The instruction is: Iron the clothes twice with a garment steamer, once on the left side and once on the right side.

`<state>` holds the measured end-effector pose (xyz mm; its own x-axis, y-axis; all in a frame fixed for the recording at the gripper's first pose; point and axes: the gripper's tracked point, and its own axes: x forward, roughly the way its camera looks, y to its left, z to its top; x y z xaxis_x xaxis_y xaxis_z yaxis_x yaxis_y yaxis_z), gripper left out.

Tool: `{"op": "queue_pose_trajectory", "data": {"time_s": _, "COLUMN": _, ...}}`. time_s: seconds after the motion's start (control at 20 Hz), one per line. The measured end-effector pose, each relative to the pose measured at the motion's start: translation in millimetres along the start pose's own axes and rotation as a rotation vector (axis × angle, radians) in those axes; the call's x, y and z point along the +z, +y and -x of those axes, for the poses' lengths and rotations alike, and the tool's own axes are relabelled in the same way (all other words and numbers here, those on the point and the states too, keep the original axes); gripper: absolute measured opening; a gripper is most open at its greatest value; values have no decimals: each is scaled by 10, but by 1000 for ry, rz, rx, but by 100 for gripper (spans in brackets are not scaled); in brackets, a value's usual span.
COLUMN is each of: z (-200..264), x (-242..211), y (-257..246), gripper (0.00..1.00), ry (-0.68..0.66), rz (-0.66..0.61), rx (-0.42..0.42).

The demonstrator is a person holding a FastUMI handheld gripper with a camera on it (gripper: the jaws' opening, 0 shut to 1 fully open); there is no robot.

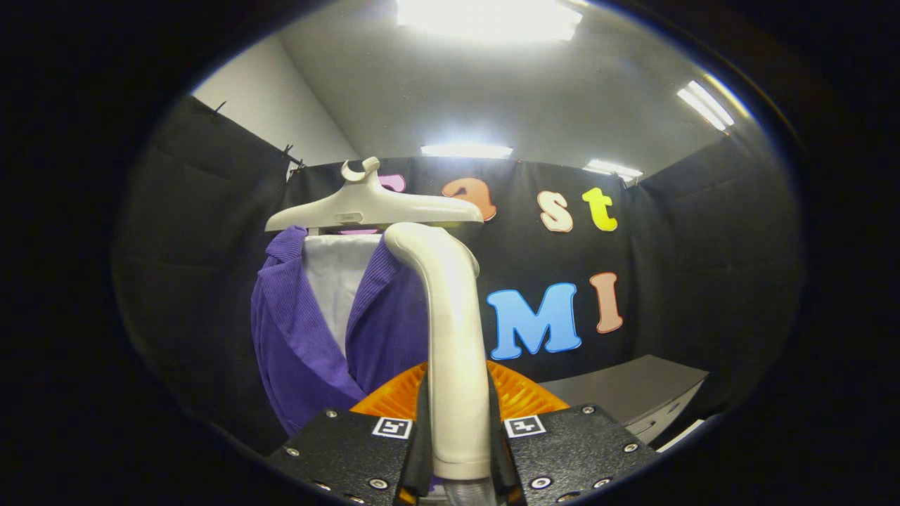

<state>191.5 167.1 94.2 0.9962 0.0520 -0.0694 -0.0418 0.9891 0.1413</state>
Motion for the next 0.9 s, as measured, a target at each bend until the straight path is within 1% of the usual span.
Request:
{"op": "queue_pose_trajectory", "data": {"time_s": 0.15, "z": -30, "x": -148, "y": 48, "gripper": 33, "ry": 9, "rz": 34, "rx": -23}}
{"op": "queue_pose_trajectory", "data": {"time_s": 0.3, "z": -25, "x": -308, "y": 138, "gripper": 33, "ry": 35, "rz": 38, "rx": -17}}
{"op": "queue_pose_trajectory", "data": {"time_s": 0.7, "z": 116, "x": -708, "y": 145, "gripper": 33, "ry": 92, "rz": 38, "rx": -19}}
{"op": "queue_pose_trajectory", "data": {"time_s": 0.9, "z": 212, "x": -1057, "y": 92, "gripper": 33, "ry": 138, "rz": 53, "rx": -27}}
